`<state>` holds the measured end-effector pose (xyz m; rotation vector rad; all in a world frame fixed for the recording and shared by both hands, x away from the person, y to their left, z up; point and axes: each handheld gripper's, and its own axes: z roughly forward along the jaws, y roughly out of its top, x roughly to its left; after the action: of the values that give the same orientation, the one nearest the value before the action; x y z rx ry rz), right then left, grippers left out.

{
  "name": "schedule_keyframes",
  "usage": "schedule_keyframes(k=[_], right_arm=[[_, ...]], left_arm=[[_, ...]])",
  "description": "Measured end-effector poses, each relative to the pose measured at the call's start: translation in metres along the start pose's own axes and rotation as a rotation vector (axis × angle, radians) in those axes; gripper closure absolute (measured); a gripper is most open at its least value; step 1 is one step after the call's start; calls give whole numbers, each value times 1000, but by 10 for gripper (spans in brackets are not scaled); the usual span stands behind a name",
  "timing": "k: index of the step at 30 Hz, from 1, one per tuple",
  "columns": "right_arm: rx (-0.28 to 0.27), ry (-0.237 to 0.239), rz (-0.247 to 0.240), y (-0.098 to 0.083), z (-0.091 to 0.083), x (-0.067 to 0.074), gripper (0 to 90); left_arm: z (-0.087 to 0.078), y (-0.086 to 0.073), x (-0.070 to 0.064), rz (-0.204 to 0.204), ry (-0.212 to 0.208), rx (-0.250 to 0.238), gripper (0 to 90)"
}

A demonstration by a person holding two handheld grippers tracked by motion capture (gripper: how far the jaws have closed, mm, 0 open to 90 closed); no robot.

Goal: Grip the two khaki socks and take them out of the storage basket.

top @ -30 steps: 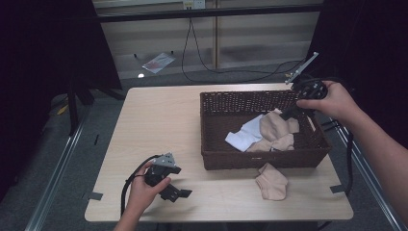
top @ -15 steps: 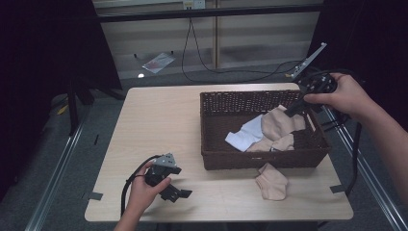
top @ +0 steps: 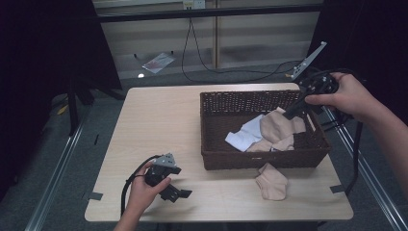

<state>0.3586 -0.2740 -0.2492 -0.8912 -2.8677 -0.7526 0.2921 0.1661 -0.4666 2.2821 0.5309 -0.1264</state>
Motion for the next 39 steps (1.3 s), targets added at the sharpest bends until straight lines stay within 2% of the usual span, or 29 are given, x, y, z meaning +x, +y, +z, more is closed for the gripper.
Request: schedule_keyframes(k=[18,28,39], right_arm=[[-7,91,-51,-12,2,12,882],[3,121,-77,-17,7,19,881],[9,140,-107,-21,9,33,880]], left_arm=[[0,0,0,-2,4,7,31],[1,0,0,0,1,7,31],[2,0,0,-3,3,6,31]])
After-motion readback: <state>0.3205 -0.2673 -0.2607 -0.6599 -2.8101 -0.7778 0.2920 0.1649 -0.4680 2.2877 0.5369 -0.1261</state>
